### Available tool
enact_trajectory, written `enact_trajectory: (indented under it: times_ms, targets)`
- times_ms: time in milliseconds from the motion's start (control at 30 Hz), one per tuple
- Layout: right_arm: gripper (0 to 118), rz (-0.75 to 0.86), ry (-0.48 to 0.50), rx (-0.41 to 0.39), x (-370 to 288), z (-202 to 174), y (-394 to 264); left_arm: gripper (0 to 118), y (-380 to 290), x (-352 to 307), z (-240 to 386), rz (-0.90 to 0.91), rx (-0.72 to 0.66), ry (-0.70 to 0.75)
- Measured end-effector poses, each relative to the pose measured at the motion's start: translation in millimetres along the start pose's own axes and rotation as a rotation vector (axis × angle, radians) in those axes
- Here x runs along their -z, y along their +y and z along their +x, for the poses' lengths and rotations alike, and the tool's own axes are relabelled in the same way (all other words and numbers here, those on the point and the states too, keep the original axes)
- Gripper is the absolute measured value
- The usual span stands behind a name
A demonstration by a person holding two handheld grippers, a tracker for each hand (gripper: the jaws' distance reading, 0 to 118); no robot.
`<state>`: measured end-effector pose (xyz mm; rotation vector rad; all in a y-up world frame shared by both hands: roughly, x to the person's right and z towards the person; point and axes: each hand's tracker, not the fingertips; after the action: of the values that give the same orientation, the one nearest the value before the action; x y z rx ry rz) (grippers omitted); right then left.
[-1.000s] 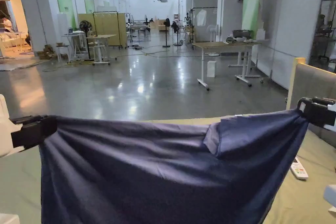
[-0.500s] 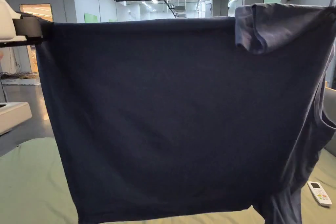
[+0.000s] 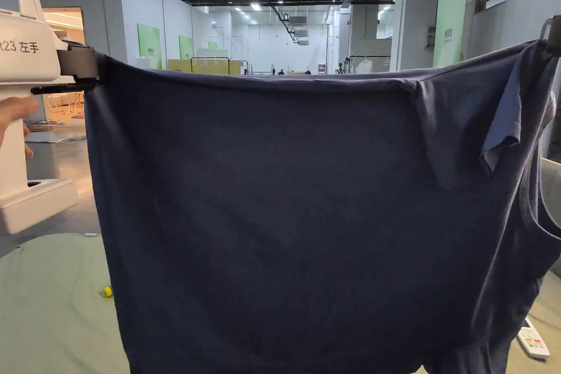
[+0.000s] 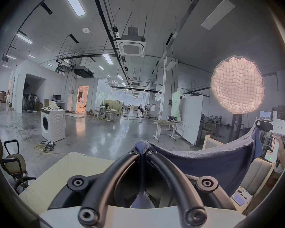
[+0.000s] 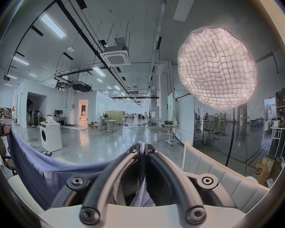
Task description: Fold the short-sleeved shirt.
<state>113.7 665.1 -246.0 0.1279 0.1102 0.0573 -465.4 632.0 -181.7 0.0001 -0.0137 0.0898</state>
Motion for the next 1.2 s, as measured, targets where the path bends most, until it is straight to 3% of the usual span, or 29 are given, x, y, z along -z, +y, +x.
enact_trajectory:
  times_ms: [267, 433, 500, 533, 600, 667, 867, 933, 1000, 1200]
  targets:
    - [6, -0.037, -0.039, -0.028, 42.0, 2.7, -27.5, 5, -16.9, 48.5, -7.1, -0.017, -0.021, 0.000]
    - [6, -0.048, -0.045, 0.003, 73.1, -0.7, -55.3, 5, -36.8, 83.2, -17.5, -0.057, 0.004, 0.012]
    - [6, -0.047, -0.046, -0.046, 86.1, -5.7, -67.4, 5, -40.7, 105.1, -33.0, -0.060, -0.003, 0.015]
    - [6, -0.041, -0.076, -0.127, 80.3, -14.3, -70.6, 5, -44.0, 113.6, -37.1, -0.066, 0.000, 0.015]
    - [6, -0.025, -0.073, -0.151, 88.7, -18.5, -78.2, 5, -53.6, 119.8, -33.5, -0.074, 0.021, 0.031]
    - [6, -0.038, -0.089, -0.110, 112.0, -16.2, -85.1, 5, -60.8, 122.8, -22.9, -0.089, 0.048, 0.054]
    - [6, -0.085, -0.126, -0.127, 166.6, -16.9, -99.8, 5, -75.0, 182.7, -30.3, -0.121, 0.052, 0.040]
    - [6, -0.066, -0.162, -0.178, 166.9, -24.5, -100.6, 5, -79.4, 196.8, -33.2, -0.128, 0.043, 0.034]
    - [6, -0.107, -0.152, -0.115, 176.4, -21.9, -105.7, 5, -84.2, 197.4, -30.1, -0.128, 0.036, 0.036]
    - [6, -0.109, -0.159, -0.121, 198.5, -16.5, -114.1, 5, -95.8, 216.8, -30.0, -0.139, 0.024, 0.037]
